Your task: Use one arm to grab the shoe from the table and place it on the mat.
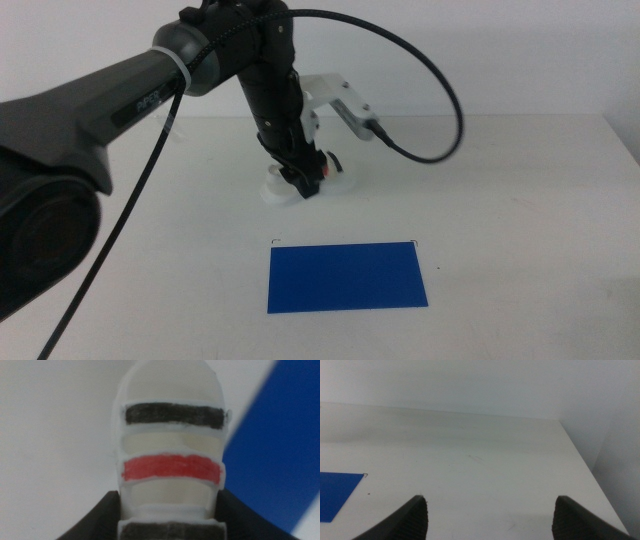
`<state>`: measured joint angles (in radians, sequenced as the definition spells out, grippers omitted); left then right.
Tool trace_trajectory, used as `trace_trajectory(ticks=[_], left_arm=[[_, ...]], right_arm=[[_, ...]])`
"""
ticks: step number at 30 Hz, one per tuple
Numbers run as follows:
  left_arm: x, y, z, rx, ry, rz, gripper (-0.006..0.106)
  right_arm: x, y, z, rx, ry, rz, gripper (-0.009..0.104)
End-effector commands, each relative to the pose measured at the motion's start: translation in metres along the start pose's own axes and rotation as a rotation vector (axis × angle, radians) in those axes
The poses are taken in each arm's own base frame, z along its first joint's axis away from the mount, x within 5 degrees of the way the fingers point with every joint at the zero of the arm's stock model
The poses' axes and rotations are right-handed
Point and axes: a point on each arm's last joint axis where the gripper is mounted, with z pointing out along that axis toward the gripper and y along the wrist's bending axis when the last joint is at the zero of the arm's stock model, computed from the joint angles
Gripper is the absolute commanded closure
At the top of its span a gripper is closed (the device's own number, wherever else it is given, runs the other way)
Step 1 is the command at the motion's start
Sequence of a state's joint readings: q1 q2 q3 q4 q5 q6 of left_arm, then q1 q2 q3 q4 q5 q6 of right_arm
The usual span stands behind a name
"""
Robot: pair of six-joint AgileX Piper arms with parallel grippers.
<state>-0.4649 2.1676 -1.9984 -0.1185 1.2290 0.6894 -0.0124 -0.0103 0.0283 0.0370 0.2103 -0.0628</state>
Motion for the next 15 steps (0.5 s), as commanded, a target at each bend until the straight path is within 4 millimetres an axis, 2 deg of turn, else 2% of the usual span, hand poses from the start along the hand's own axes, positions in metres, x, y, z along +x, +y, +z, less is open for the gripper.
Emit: trace_trajectory(ticks=[1,7,15], left_arm=[[-0.001,-0.026,-0.046,0.02,-0.021,0.019,0.102],[-0.003,-0.066,-0.049,0.057,0.015,0.072,0.102],[-0.012,-0.087,-0.046,0.081,0.015,0.119,0.102]], right_arm=[[-0.007,-0.001,-0.002,0.01,-0.099,-0.017,0.031],[-0.007,-0.001,-0.002,0.01,-0.099,-0.017,0.031],[-0.007,-0.001,-0.002,0.01,-0.099,-0.017,0.031]])
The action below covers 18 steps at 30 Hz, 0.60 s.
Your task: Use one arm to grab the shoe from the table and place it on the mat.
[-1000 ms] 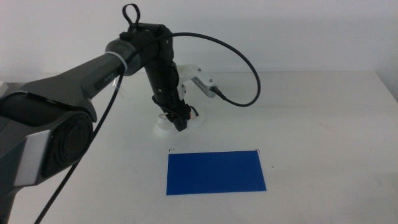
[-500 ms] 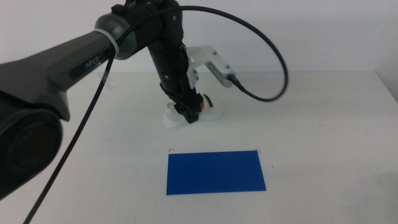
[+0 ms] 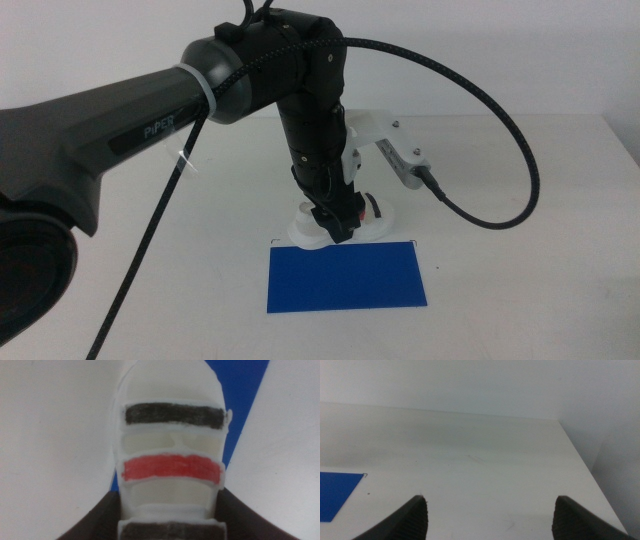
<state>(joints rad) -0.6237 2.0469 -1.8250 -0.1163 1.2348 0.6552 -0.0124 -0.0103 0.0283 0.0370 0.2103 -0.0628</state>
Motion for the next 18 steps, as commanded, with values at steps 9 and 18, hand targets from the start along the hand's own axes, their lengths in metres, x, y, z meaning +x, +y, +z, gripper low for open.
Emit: trace_trajectory(ticks=[9,18], left_arm=[[0.0,-0.0137,-0.0358,0.012,-0.027,-0.08,0.102],[0.0006,-0.0129,-0.0358,0.008,-0.02,-0.579,0.102]], right_arm=[[-0.0065,-0.0007,-0.0018,0.01,-0.099,-0.017,0.031],[-0.0065,-0.0007,-0.0018,0.01,-0.099,-0.017,0.031]])
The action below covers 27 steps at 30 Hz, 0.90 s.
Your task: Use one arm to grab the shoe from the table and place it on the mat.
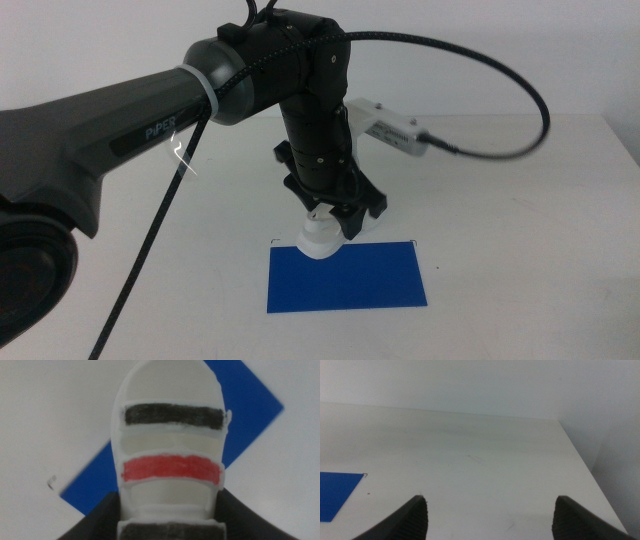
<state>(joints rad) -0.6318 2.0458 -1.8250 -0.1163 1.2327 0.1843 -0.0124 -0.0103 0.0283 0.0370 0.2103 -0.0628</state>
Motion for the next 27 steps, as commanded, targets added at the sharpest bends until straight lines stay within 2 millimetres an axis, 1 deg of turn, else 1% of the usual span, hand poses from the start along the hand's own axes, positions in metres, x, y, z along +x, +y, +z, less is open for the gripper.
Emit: trace_trajectory(ticks=[1,11,13,23,27], left_arm=[[0.0068,-0.0078,-0.0357,0.011,-0.014,-0.188,0.102],[0.0068,-0.0082,-0.0357,0.02,-0.009,-0.837,0.102],[0.0068,-0.0082,-0.0357,0.021,-0.008,-0.944,0.102],[0.0067,-0.008,-0.0357,0.022,-0.005,-1.422,0.102],[0.0071,-0.0057,-0.0357,-0.001,-0.02,-1.559,0.102]], right_arm=[[-0.0065,-0.0007,-0.0018,0.01,-0.099,-0.017,0.031],[-0.0065,-0.0007,-0.0018,0.01,-0.099,-0.017,0.031],[-0.0065,-0.0007,-0.0018,0.01,-0.099,-0.017,0.031],[-0.0065,-0.0007,-0.0018,0.01,-0.099,-0.017,0.031],[-0.0065,-0.0007,-0.0018,0.01,-0.099,-0.017,0.031]])
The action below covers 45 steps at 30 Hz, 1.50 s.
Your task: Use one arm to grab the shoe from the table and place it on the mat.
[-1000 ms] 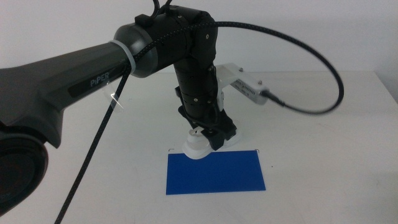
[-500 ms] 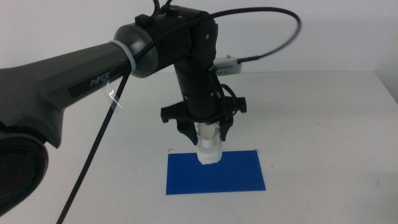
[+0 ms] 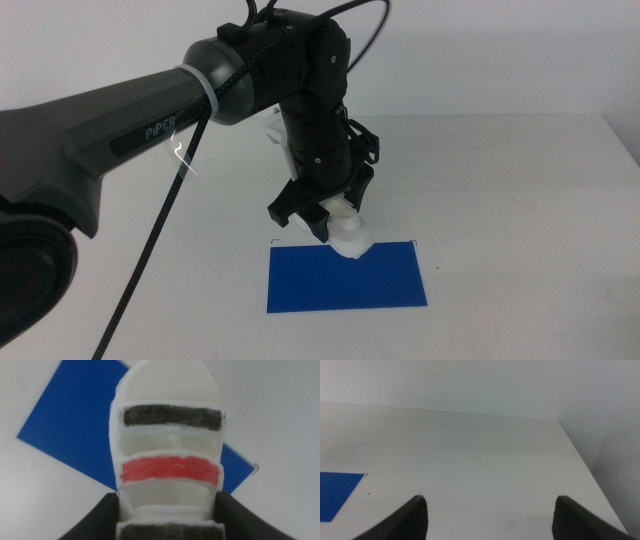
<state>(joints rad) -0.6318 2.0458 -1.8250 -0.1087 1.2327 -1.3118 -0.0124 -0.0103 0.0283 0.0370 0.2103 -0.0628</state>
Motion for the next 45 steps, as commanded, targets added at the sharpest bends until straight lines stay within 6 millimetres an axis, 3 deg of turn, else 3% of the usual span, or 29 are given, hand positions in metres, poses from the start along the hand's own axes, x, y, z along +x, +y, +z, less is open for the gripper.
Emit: trace_trajectory(ticks=[1,7,13,20,30,43,44,45], left_arm=[[0.007,0.007,-0.036,0.014,-0.005,-0.109,0.102],[0.007,0.007,-0.036,0.014,-0.003,-0.392,0.102],[0.007,0.007,-0.036,0.015,0.0,-0.788,0.102],[0.005,0.006,-0.033,0.019,-0.012,-0.79,0.102],[0.016,-0.003,0.019,-0.09,-0.015,-0.765,0.102],[0.012,-0.006,0.053,-0.134,-0.025,-0.771,0.102],[0.014,-0.009,0.054,-0.11,0.002,-0.781,0.089],[0.014,-0.009,0.054,-0.11,0.004,-0.782,0.085]], right_arm=[[-0.007,-0.001,-0.002,0.01,-0.099,-0.017,0.031],[-0.007,-0.001,-0.002,0.01,-0.099,-0.017,0.031],[-0.007,-0.001,-0.002,0.01,-0.099,-0.017,0.031],[-0.007,-0.001,-0.002,0.01,-0.099,-0.017,0.031],[-0.007,-0.001,-0.002,0.01,-0.099,-0.017,0.031],[-0.007,-0.001,-0.002,0.01,-0.099,-0.017,0.031],[-0.007,-0.001,-0.002,0.01,-0.099,-0.017,0.031],[-0.007,-0.001,-0.002,0.01,-0.099,-0.017,0.031]])
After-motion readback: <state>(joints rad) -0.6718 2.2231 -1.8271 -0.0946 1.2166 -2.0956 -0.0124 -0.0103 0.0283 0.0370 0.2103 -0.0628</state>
